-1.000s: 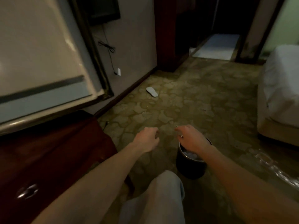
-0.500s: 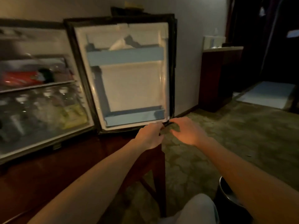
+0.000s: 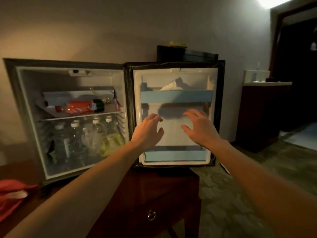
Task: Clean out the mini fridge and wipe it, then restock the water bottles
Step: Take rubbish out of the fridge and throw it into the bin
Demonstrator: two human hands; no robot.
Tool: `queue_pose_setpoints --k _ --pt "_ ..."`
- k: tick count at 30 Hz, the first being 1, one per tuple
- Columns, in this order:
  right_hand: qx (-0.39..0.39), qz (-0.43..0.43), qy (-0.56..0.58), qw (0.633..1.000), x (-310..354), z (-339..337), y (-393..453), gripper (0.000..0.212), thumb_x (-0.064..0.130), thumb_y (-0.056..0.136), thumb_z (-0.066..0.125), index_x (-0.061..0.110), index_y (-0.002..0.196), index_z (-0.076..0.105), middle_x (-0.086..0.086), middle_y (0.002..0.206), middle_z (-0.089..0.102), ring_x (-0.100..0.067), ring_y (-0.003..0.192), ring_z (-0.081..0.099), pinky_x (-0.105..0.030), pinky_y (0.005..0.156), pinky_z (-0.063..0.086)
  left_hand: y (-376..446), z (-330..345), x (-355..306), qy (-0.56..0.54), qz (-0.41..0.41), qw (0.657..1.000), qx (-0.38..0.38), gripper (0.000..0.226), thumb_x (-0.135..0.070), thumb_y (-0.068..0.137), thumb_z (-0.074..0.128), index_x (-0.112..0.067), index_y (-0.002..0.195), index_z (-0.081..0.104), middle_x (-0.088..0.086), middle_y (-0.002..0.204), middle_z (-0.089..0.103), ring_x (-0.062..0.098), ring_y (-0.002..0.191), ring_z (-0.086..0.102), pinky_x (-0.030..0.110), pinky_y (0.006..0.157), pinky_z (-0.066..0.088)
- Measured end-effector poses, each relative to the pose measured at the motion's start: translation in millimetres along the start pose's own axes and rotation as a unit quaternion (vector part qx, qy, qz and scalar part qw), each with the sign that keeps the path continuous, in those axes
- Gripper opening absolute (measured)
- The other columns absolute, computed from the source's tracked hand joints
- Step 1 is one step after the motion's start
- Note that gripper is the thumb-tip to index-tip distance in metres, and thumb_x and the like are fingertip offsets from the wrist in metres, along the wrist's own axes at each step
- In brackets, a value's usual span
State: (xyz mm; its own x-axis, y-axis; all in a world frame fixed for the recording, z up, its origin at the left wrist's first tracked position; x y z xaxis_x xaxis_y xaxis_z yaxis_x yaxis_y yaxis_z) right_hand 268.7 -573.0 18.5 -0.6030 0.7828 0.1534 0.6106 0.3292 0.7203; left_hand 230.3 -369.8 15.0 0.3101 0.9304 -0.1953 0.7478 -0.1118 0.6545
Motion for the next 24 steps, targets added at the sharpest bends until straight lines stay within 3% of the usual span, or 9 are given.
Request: queue_pose_setpoints --k 4,8,11,14,16,20,22,24 --pt "-0.082 -0.011 -0.026 0.996 4 -9 38 0.048 0.031 0.086 0.069 0.016 0.128 0.054 -0.007 0.134 0.049 -0.029 0.125 0.045 -0.05 0.099 0.044 32 -23 4 0.028 0.047 0.994 -0.099 0.032 -0.026 0.09 0.06 -0.015 0.12 0.059 0.001 0.128 0.055 0.02 0.113 0.055 0.04 0.084 0.054" --pt "-0.103 -0.012 -0.027 0.994 5 -22 76 0.053 0.034 0.086 0.07 0.016 0.13 0.049 -0.008 0.132 0.05 -0.028 0.123 0.045 -0.047 0.099 0.044 63 -35 5 0.039 0.086 0.983 -0.159 0.036 -0.027 0.088 0.065 -0.015 0.121 0.056 0.002 0.123 0.056 0.018 0.106 0.054 0.031 0.089 0.048" --pt "-0.09 0.01 -0.033 0.995 2 -31 101 0.056 0.036 0.088 0.067 0.015 0.136 0.047 -0.01 0.134 0.052 -0.03 0.126 0.045 -0.045 0.103 0.037 89 -42 6 0.024 0.073 0.987 -0.14 0.048 -0.032 0.091 0.061 -0.016 0.135 0.049 0.003 0.135 0.053 0.021 0.12 0.049 0.036 0.101 0.041" --pt "-0.046 0.041 -0.054 0.997 -6 -34 120 0.048 0.04 0.092 0.059 0.018 0.134 0.049 -0.009 0.13 0.058 -0.03 0.12 0.051 -0.044 0.097 0.043 114 -44 6 0.018 0.061 0.993 -0.096 0.051 -0.04 0.096 0.054 -0.018 0.142 0.045 0.004 0.139 0.053 0.024 0.127 0.049 0.042 0.106 0.037" --pt "-0.016 0.045 -0.04 0.998 -13 -31 127 0.045 0.045 0.094 0.054 0.018 0.13 0.054 -0.006 0.122 0.062 -0.027 0.111 0.057 -0.043 0.091 0.049 126 -40 6 -0.002 0.049 0.997 -0.056 0.042 -0.043 0.098 0.05 -0.02 0.134 0.052 0.005 0.13 0.059 0.024 0.118 0.055 0.045 0.101 0.043" --pt "0.031 0.035 0.0 0.999 -15 -23 132 0.027 0.041 0.096 0.053 0.024 0.114 0.064 -0.004 0.107 0.068 -0.028 0.1 0.061 -0.044 0.087 0.05 136 -28 6 -0.037 0.035 0.998 -0.03 0.025 -0.04 0.099 0.049 -0.022 0.095 0.065 0.0 0.09 0.064 0.017 0.078 0.061 0.044 0.073 0.055" --pt "0.033 0.022 0.007 0.999 -14 -18 133 0.013 0.035 0.095 0.056 0.025 0.095 0.064 -0.003 0.094 0.068 -0.03 0.092 0.062 -0.042 0.08 0.049 138 -25 7 -0.058 0.054 0.996 -0.05 0.021 -0.034 0.098 0.053 -0.019 0.092 0.066 0.001 0.089 0.064 0.019 0.079 0.06 0.043 0.073 0.054" --pt "-0.003 0.002 0.031 1.0 -11 -13 136 0.01 0.028 0.092 0.059 0.019 0.092 0.065 -0.006 0.092 0.07 -0.031 0.088 0.063 -0.043 0.076 0.051 138 -26 6 -0.098 0.084 0.989 -0.07 0.013 -0.025 0.097 0.057 -0.016 0.094 0.066 0.0 0.093 0.064 0.016 0.083 0.059 0.038 0.077 0.053"
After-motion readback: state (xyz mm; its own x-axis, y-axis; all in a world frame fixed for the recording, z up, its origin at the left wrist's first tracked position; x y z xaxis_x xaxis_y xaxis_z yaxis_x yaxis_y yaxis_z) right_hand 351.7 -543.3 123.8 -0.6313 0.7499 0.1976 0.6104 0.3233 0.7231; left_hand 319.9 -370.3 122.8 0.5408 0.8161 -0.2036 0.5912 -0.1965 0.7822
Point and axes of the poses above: each hand's wrist, its own y-axis towards the middle knuckle, its own z-axis out of the palm, x = y × z, the point moved 2 cm from there along y, towards the middle knuckle
